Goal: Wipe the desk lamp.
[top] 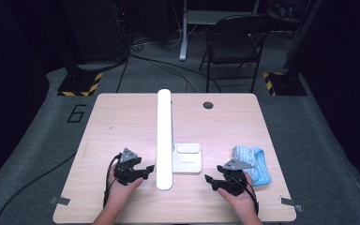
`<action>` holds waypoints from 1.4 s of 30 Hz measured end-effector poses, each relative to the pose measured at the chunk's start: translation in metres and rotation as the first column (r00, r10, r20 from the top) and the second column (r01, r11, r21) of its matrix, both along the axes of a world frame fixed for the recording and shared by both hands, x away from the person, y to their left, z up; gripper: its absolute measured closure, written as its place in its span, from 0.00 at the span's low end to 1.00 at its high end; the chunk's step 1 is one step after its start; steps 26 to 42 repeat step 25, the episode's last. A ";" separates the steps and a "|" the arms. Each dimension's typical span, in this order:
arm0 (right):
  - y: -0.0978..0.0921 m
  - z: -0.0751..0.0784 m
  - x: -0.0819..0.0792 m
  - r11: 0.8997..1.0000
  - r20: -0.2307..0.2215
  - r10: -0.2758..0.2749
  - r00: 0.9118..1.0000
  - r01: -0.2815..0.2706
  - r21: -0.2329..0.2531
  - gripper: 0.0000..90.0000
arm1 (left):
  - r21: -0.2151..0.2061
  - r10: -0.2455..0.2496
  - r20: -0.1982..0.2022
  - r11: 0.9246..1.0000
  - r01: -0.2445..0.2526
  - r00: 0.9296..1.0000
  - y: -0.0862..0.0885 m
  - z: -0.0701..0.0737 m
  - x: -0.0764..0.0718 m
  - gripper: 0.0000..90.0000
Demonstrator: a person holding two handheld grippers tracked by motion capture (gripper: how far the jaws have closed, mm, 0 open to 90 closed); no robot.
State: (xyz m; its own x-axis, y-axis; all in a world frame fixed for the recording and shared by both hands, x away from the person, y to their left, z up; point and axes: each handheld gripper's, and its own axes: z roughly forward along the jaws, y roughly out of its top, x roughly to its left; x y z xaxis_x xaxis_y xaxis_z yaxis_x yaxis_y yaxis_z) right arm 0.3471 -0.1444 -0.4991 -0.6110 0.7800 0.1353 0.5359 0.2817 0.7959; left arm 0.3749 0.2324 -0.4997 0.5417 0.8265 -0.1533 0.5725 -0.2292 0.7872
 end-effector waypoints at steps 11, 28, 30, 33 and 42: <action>0.002 -0.013 0.005 0.999 0.006 -0.007 1.000 0.008 -0.043 0.37 | -0.018 0.039 -0.003 0.999 -0.039 0.999 0.009 -0.002 0.004 0.35; 0.004 -0.016 0.005 0.998 0.012 -0.027 1.000 0.028 -0.049 0.37 | -0.033 0.064 -0.014 0.997 -0.064 0.998 0.016 -0.003 0.007 0.35; 0.004 -0.016 0.005 0.998 0.012 -0.027 1.000 0.028 -0.049 0.37 | -0.033 0.064 -0.014 0.997 -0.064 0.998 0.016 -0.003 0.007 0.35; 0.004 -0.016 0.005 0.998 0.012 -0.027 1.000 0.028 -0.049 0.37 | -0.033 0.064 -0.014 0.997 -0.064 0.998 0.016 -0.003 0.007 0.35; 0.004 -0.016 0.005 0.998 0.012 -0.027 1.000 0.028 -0.049 0.37 | -0.033 0.064 -0.014 0.997 -0.064 0.998 0.016 -0.003 0.007 0.35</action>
